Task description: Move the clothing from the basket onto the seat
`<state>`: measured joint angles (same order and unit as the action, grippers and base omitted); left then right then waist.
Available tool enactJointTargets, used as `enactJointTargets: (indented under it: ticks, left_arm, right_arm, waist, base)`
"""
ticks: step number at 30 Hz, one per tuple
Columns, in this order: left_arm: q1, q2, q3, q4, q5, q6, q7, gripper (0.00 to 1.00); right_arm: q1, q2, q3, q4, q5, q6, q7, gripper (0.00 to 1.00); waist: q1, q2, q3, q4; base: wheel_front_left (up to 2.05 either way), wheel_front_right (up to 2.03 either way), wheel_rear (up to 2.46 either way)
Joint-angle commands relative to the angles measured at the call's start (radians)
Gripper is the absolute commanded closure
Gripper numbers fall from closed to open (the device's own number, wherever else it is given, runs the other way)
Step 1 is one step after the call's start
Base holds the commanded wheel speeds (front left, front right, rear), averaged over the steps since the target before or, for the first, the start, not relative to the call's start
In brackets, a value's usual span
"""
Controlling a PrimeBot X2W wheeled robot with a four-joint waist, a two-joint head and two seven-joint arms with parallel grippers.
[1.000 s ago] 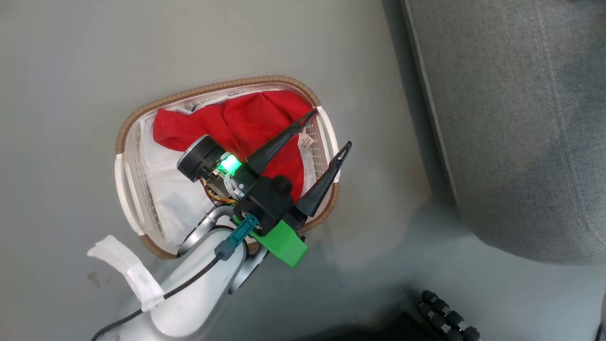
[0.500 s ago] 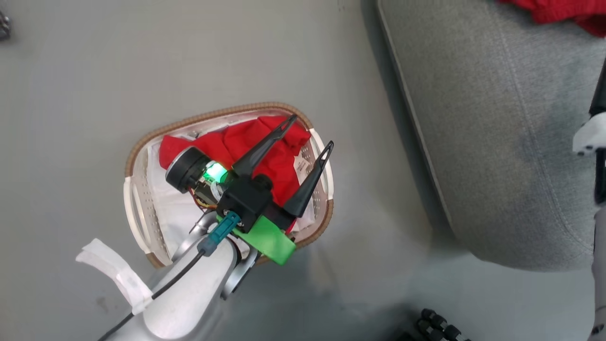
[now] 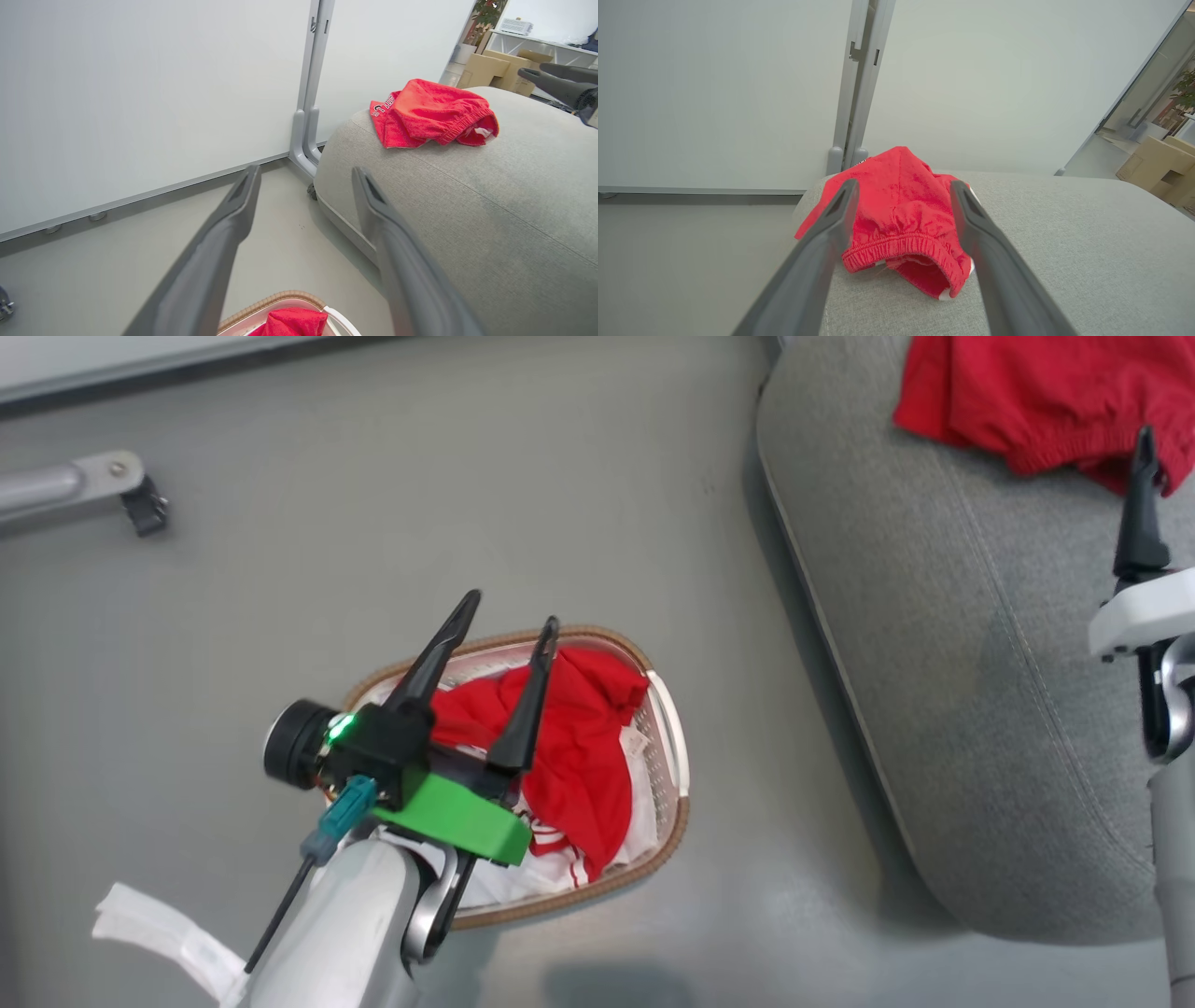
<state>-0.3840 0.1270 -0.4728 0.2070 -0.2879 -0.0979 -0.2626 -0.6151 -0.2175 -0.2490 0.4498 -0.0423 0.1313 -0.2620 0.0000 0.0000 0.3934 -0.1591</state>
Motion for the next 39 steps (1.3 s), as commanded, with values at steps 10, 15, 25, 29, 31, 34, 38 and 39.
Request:
enactJointTargets:
  ticks: [10, 15, 25, 29, 31, 34, 38, 39]
  left_arm:
    - [0.194, -0.047, 0.206, 0.007, 0.023, 0.005, -0.002, 0.0]
    - [0.278, -0.066, 0.295, 0.001, 0.031, 0.01, -0.001, 0.0]
    - [0.386, -0.076, 0.386, -0.013, 0.014, 0.016, -0.002, 0.0]
    - [0.412, -0.076, 0.389, -0.017, 0.0, 0.021, -0.002, 0.0]
    - [0.421, -0.076, 0.391, -0.018, -0.005, 0.024, -0.002, 0.0]
    - [0.422, -0.076, 0.386, -0.019, -0.007, 0.026, -0.002, 0.0]
    - [0.426, -0.076, 0.369, -0.011, -0.006, 0.024, -0.002, 0.0]
    - [0.427, -0.076, 0.367, -0.009, -0.005, 0.024, -0.002, 0.0]
  right_arm:
    - [0.162, 0.062, 0.128, -0.067, 0.075, -0.001, -0.003, 0.0]
    - [0.253, 0.117, 0.173, -0.113, 0.09, -0.001, -0.003, 0.0]
    - [0.437, 0.165, 0.236, -0.193, 0.146, -0.001, -0.004, 0.0]
    - [0.479, 0.165, 0.257, -0.202, 0.181, -0.001, -0.004, 0.0]
    - [0.49, 0.165, 0.272, -0.195, 0.187, -0.001, -0.004, 0.0]
    - [0.5, 0.164, 0.292, -0.184, 0.184, -0.001, -0.004, 0.0]
    - [0.507, 0.165, 0.307, -0.17, 0.194, -0.001, -0.004, 0.0]
    - [0.506, 0.165, 0.309, -0.169, 0.195, -0.001, -0.004, 0.0]
  waist:
    - [0.0, 0.0, -0.191, 0.156]
    - [0.0, 0.0, -0.218, 0.181]
    - [0.0, 0.0, -0.269, 0.209]
    - [0.0, 0.0, -0.293, 0.209]
    - [0.0, 0.0, -0.301, 0.207]
    - [0.0, 0.0, -0.312, 0.207]
    - [0.0, 0.0, -0.323, 0.206]
    - [0.0, 0.0, -0.326, 0.206]
  base:
    - [0.0, 0.0, 0.0]
    - [0.0, 0.0, 0.0]
    - [0.0, 0.0, 0.0]
    - [0.0, 0.0, 0.0]
    - [0.0, 0.0, 0.0]
    - [0.0, 0.0, 0.0]
    - [0.0, 0.0, 0.0]
    - [0.0, 0.0, 0.0]
